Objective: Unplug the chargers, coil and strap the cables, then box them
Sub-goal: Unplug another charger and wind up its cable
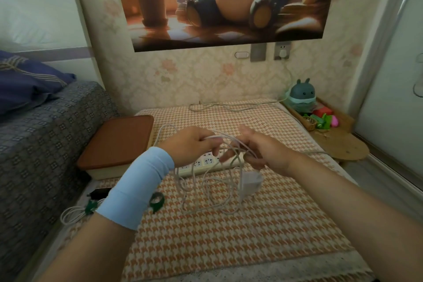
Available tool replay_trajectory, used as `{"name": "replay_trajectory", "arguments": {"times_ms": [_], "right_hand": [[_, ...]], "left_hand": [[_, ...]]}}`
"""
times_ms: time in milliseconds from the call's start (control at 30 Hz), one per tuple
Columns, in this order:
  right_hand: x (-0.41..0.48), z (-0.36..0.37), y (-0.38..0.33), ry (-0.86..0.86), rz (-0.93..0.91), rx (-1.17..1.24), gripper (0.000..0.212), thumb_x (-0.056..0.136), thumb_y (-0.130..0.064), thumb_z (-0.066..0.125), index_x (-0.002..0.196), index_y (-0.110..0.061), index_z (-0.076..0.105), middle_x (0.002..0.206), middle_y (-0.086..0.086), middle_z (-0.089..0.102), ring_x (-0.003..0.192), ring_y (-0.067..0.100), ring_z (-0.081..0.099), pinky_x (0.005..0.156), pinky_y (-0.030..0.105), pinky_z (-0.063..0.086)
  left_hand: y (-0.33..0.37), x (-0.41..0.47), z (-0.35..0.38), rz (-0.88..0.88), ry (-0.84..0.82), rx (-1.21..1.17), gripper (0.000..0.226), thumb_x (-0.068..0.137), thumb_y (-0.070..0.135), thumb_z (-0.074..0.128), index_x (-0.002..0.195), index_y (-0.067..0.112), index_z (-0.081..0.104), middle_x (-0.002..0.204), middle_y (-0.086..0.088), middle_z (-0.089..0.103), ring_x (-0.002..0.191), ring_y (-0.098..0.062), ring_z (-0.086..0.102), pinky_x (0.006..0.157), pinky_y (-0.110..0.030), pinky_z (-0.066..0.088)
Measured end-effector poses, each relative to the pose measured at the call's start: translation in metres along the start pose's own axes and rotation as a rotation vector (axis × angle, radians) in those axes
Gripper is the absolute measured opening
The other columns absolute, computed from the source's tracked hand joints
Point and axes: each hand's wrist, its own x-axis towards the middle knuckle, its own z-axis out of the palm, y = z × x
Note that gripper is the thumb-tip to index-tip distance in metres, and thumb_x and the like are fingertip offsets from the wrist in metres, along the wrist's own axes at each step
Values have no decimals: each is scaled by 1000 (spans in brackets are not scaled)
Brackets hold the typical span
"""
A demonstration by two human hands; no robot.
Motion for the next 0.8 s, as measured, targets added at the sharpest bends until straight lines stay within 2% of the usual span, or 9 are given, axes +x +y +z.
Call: {"name": "replay_trajectory", "arguments": {"times_ms": [100, 167, 233, 367, 467, 533, 600, 700, 800], "right_hand": [[-13, 5, -18, -144, -35, -50, 45, 94, -45, 62, 98, -2, 73, 80, 5, 76, 44, 12, 35, 47, 26, 28], [-17, 6, -22, -207, 47, -174, 19, 89, -29, 75, 90, -9, 74, 82, 3, 76, 50, 3, 50, 50, 17, 36], [-19, 6, -15, -279, 144, -263, 13, 86, -28, 79, 83, -15, 75, 86, 13, 74, 58, 11, 52, 58, 24, 39], [-20, 5, -4, -241, 229, -240, 14, 92, -27, 70, 87, -14, 70, 84, 8, 71, 52, 15, 32, 50, 31, 28], [-18, 4, -1, -308, 271, -103, 24, 105, -27, 53, 100, -4, 60, 86, 3, 76, 49, 15, 24, 50, 30, 24], [-14, 5, 5, -283, 289, -111, 43, 105, -36, 52, 89, 1, 68, 57, 10, 54, 46, 16, 21, 48, 29, 23], [-10, 9, 9, -193, 283, -113, 50, 102, -42, 54, 71, -6, 67, 48, 6, 42, 42, 17, 23, 48, 31, 22], [-3, 16, 8, 3, 207, -54, 31, 97, -40, 64, 81, -14, 67, 50, -6, 46, 43, 12, 30, 46, 30, 23], [7, 24, 7, 209, 79, -39, 22, 83, -30, 82, 94, -13, 72, 74, -2, 68, 67, 12, 63, 64, 28, 52]], "left_hand": [[1, -6, -15, 33, 120, -29, 34, 98, 35, 54, 68, 29, 68, 56, 2, 39, 51, -12, 36, 51, -23, 32], [3, -14, -26, 8, 197, -195, 36, 98, 34, 53, 66, 27, 67, 55, 1, 36, 48, -13, 32, 46, -21, 30], [-2, -24, -40, -49, 234, -471, 34, 99, 30, 53, 69, 23, 68, 51, 4, 33, 46, -13, 27, 41, -19, 26], [-22, -42, -58, -145, 162, -474, 27, 85, 30, 72, 78, 5, 67, 49, 8, 40, 43, -6, 33, 42, -18, 28], [-42, -39, -55, -190, 255, -498, 62, 61, 72, 75, 74, 12, 69, 62, -1, 42, 53, -16, 36, 52, -28, 33], [-48, -33, -50, -163, 430, -404, 59, 77, 66, 67, 78, 7, 68, 61, 1, 53, 58, -17, 46, 63, -39, 42], [-45, -27, -44, -135, 526, -404, 42, 94, 45, 59, 68, 12, 65, 45, 11, 46, 45, -7, 40, 56, -35, 35], [-35, -21, -37, -69, 349, -407, 40, 88, 52, 60, 71, 18, 71, 45, 10, 35, 43, -11, 31, 50, -29, 27], [-22, -15, -31, -72, 98, -409, 34, 98, 37, 55, 76, 18, 73, 53, 7, 36, 50, -12, 31, 49, -25, 30]]}}
